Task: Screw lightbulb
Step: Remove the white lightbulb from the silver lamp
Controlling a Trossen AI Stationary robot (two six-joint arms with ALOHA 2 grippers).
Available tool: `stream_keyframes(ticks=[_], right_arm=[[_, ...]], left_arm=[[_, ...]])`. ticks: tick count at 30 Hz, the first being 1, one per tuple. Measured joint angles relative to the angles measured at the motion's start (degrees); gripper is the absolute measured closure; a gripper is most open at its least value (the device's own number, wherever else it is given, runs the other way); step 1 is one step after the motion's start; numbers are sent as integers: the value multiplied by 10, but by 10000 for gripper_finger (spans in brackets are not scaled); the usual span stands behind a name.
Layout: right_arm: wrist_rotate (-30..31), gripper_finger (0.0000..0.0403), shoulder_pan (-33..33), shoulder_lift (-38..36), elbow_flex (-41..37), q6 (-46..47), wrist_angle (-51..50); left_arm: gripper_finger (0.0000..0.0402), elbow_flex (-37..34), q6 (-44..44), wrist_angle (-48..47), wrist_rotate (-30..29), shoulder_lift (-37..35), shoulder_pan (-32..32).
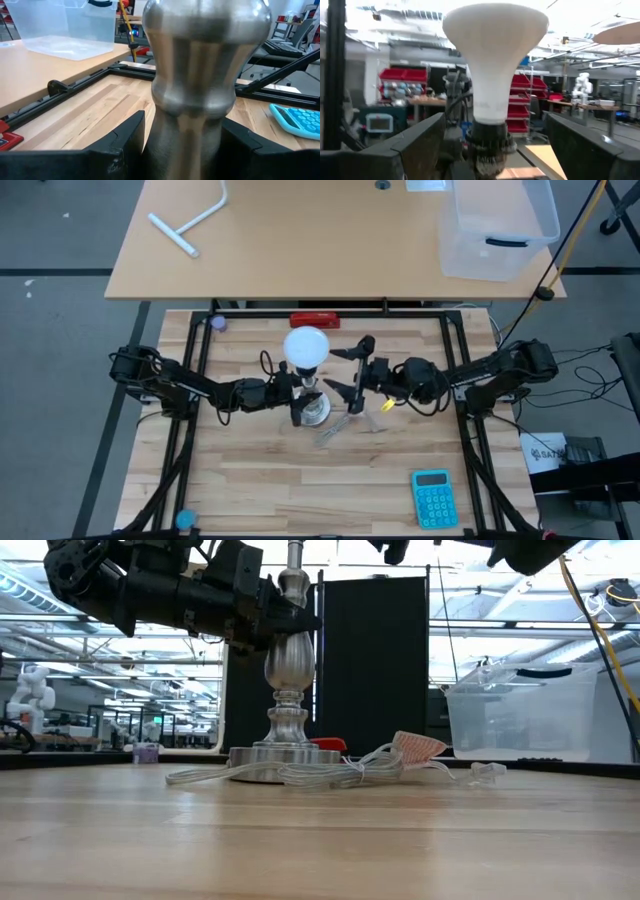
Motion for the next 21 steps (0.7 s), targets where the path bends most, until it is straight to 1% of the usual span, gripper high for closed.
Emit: stream_keyframes(ticks=[5, 14, 21], right_arm=[[-23, 67, -4, 0, 15, 15, 2], [-22, 67, -4, 0, 92, 24, -131], [-18, 67, -3, -1, 110, 47, -147]], left_arm=[[211, 0, -1, -1, 0, 0, 0], [211, 0, 0, -1, 1, 0, 0], [211, 0, 1, -1, 1, 0, 0]])
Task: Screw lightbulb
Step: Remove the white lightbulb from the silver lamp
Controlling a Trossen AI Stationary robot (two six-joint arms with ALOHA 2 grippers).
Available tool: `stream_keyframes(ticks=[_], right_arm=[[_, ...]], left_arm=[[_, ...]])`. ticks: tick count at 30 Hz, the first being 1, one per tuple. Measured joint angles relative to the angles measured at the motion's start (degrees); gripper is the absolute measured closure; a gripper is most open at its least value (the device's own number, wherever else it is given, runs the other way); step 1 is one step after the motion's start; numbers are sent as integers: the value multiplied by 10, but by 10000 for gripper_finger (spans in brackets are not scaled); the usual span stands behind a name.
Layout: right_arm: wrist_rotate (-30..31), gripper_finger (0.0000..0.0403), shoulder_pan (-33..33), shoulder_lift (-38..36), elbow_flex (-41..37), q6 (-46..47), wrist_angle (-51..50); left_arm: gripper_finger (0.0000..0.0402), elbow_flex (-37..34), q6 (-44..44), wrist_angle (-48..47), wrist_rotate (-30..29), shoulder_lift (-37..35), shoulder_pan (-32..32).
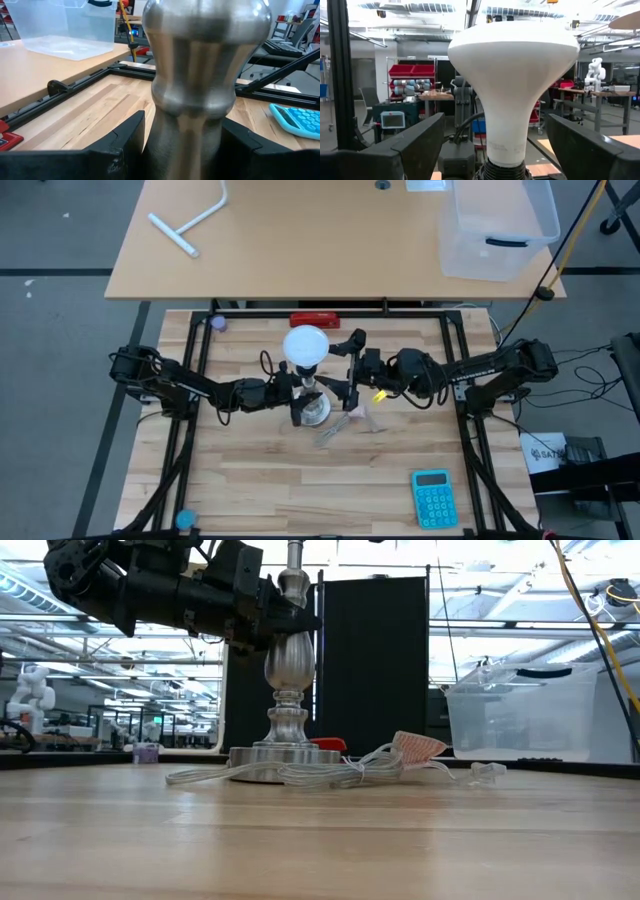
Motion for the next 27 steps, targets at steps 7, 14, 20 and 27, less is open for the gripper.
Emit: stream_keyframes(ticks=[7, 14, 20, 27], right_arm=[[3, 91, 0, 26, 27, 6, -29], [65, 100, 0, 40, 45, -4, -64], [73, 104, 1, 41, 49, -14, -52], [72, 104, 0, 41, 80, -31, -103]], left_arm=[[211, 0, 1, 0, 0, 0, 0], [211, 0, 1, 0, 3, 0, 0], [211, 0, 7, 0, 3, 0, 0], [211, 0, 9, 0, 3, 0, 0]])
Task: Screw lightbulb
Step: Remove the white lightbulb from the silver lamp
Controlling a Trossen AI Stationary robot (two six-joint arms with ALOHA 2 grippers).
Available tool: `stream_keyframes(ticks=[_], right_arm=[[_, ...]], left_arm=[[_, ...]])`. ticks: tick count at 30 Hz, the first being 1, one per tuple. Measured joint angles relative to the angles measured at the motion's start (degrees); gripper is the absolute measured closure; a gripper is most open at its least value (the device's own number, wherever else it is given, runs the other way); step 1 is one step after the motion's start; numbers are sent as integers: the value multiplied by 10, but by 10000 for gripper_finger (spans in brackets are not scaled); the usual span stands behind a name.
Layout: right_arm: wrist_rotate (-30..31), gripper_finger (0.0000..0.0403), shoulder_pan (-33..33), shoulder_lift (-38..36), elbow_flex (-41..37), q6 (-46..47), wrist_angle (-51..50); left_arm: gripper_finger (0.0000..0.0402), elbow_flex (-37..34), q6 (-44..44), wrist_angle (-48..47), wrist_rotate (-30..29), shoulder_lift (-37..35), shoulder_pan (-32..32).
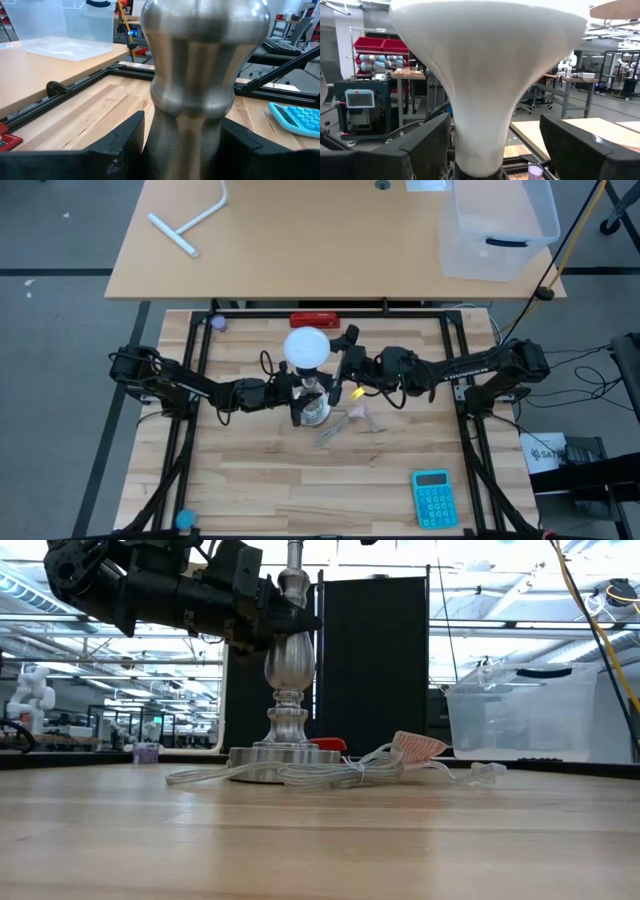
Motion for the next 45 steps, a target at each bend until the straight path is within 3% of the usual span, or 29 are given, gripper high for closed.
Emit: stream_keyframes(ticks=[7, 20, 33, 41, 45], right_arm=[[-10, 116, 0, 0, 24, -6, -43], [-21, 250, 0, 0, 26, -7, -43], [-193, 251, -52, -2, 27, 30, -68], [-367, 246, -104, -2, 27, 42, -73], [-392, 246, -122, -1, 27, 68, -72]], left_arm=[[212, 0, 1, 0, 0, 0, 0], [212, 0, 1, 0, 0, 0, 1], [212, 0, 0, -1, 4, 0, 1], [212, 0, 2, 0, 12, 0, 1], [212, 1, 0, 0, 16, 0, 1]])
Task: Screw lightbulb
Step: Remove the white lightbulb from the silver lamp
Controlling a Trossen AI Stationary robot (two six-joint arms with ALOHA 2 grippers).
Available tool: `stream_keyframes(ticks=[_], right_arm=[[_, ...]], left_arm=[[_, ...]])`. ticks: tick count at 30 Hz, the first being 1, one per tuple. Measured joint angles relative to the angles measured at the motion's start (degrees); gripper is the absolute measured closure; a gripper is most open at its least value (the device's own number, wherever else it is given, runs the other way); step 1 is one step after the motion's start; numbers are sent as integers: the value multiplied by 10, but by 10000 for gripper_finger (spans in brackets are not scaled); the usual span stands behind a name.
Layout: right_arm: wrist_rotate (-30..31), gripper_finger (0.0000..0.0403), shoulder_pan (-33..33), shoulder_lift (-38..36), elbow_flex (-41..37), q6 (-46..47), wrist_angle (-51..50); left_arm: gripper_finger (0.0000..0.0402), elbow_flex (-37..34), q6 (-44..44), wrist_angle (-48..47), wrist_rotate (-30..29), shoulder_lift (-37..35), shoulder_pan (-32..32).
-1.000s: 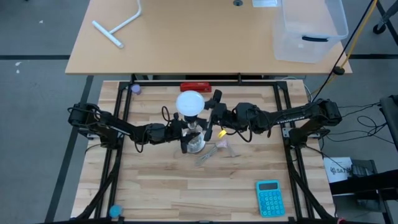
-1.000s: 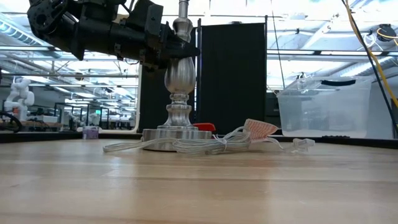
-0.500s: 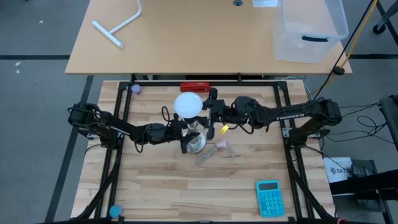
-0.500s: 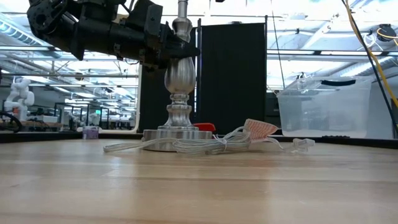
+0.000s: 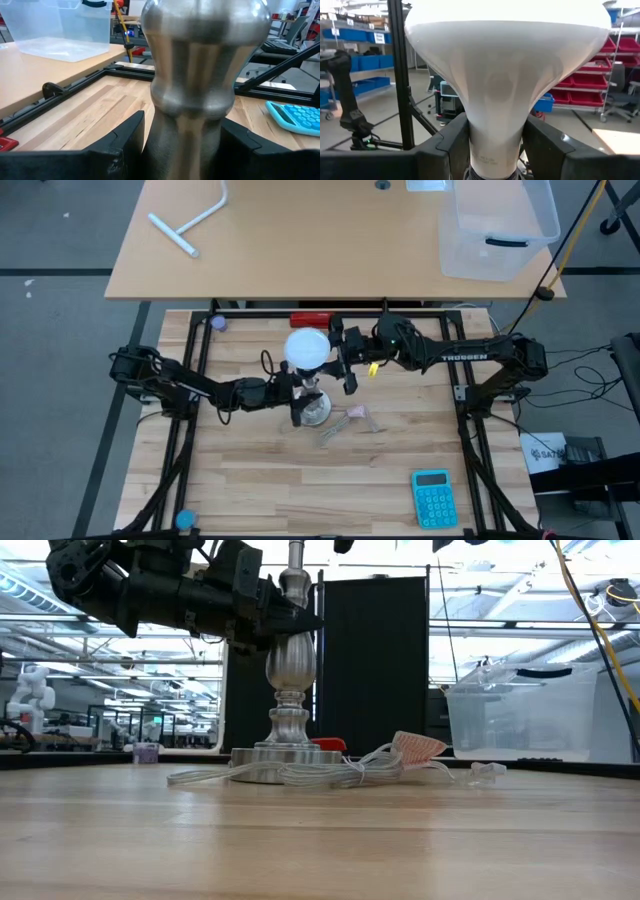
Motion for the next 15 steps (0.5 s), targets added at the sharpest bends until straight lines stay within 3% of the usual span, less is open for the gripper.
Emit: stream_keyframes(ticks=[6, 15], right_arm=[[1, 223, 1, 1, -1, 27, 9], [-2, 131, 5, 2, -3, 14, 0]], left_arm=[[212, 0, -1, 0, 3, 0, 0], [212, 0, 0, -2, 3, 0, 0]])
